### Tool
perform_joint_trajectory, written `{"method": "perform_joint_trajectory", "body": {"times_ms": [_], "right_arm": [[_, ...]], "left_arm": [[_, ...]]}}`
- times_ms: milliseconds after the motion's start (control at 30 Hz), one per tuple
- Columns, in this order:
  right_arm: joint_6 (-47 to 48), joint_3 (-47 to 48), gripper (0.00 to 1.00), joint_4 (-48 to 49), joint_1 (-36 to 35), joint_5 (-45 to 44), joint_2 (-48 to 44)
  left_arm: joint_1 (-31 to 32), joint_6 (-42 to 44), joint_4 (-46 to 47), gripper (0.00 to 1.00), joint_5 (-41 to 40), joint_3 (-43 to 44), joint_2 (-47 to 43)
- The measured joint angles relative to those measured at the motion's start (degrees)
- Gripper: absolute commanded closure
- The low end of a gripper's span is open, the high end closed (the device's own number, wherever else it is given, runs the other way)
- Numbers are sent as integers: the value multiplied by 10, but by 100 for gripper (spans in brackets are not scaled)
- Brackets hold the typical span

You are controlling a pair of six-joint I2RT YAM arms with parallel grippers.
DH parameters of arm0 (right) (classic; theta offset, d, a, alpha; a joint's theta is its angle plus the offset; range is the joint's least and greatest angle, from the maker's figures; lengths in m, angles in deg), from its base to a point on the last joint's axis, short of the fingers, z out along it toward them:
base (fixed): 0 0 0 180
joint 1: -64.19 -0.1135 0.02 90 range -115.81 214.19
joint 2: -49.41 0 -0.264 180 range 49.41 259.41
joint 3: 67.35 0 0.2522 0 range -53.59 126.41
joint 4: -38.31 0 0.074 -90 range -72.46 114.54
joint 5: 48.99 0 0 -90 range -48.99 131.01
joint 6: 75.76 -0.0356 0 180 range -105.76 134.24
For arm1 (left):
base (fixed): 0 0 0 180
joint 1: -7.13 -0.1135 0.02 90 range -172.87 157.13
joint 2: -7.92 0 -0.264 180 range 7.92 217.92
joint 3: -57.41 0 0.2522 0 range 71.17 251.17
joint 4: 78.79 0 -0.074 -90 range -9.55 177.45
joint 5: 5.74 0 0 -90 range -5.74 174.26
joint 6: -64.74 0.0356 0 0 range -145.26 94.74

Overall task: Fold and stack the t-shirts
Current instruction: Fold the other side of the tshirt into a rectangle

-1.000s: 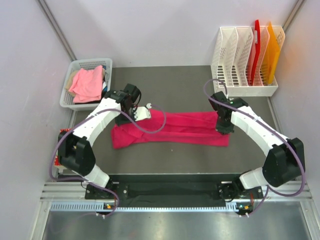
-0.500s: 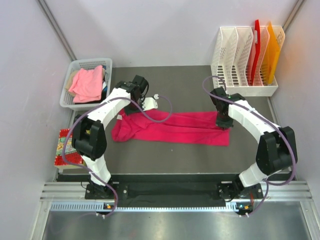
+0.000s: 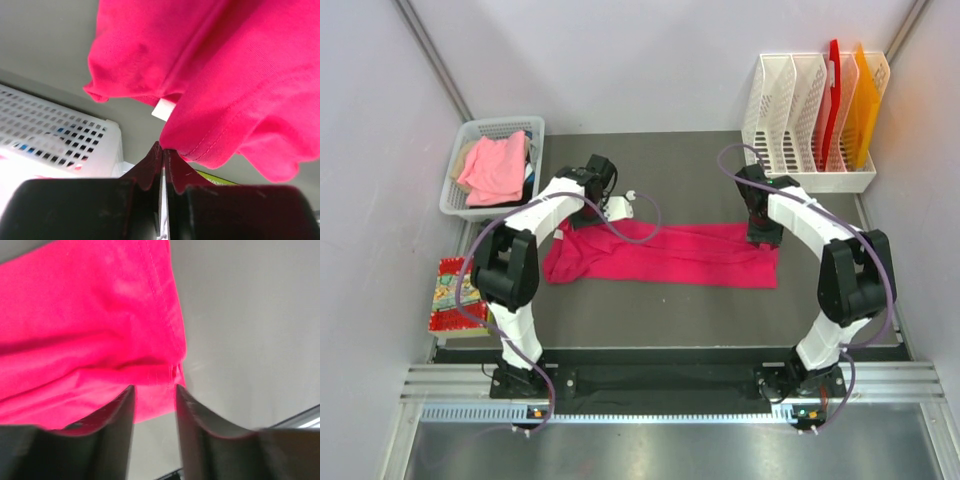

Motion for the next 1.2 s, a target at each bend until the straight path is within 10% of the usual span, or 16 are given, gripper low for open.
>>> {"method": "perform_joint_trajectory", "body": {"times_ms": [867,1200], "right_arm": [[10,-92,53,44,-28,130,-54],[22,-46,55,70,-23,128,60]], "left_arm": [[-36,-25,9,65,-21,60,52],[38,-80,-101,64,61,-78,-98]]}}
